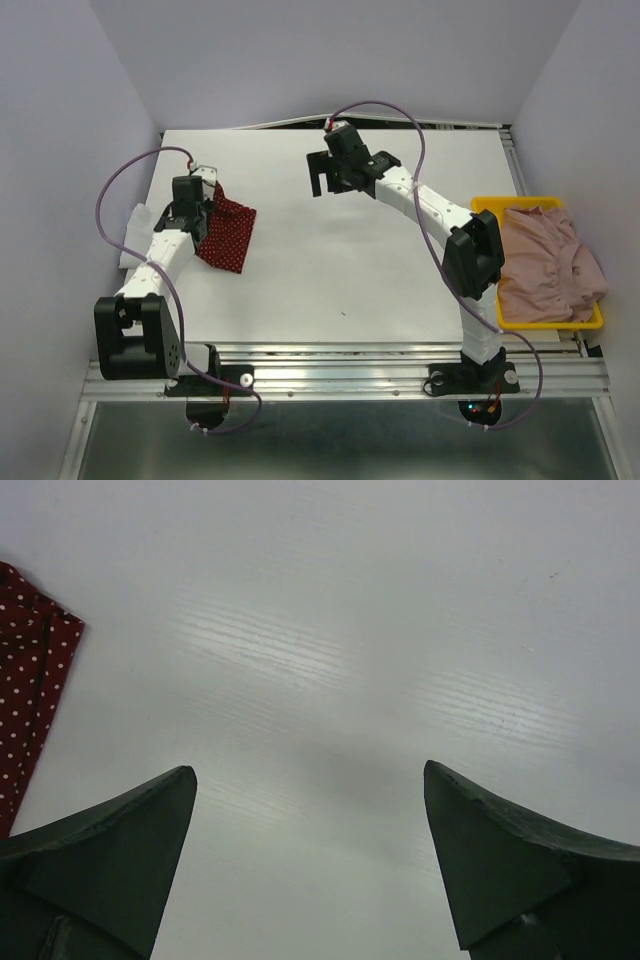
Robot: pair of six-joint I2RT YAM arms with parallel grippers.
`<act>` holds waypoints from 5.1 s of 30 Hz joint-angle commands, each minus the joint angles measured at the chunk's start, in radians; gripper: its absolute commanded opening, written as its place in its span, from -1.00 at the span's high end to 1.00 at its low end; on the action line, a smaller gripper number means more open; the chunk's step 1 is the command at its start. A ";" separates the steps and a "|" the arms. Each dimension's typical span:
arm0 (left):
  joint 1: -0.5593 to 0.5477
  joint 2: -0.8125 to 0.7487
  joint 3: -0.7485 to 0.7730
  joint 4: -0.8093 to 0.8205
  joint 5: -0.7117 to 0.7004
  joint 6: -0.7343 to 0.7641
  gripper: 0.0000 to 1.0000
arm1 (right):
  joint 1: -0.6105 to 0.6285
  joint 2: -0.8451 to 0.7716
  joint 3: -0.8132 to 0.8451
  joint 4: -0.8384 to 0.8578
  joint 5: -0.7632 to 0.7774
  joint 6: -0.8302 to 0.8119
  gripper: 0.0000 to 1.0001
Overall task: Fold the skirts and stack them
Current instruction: Neatly place the folded skirt to the corner, then grab the skirt from the pile
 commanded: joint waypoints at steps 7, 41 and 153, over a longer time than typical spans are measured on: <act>0.112 -0.036 0.152 -0.038 0.063 0.093 1.00 | 0.004 -0.017 -0.013 0.036 -0.015 -0.015 -1.00; 0.383 0.220 0.068 0.292 -0.071 0.156 1.00 | 0.004 -0.030 -0.079 0.024 -0.007 -0.044 -1.00; -0.132 -0.061 0.230 -0.219 0.423 0.142 -0.73 | -1.436 -0.468 -0.540 -0.197 -0.369 -0.852 0.99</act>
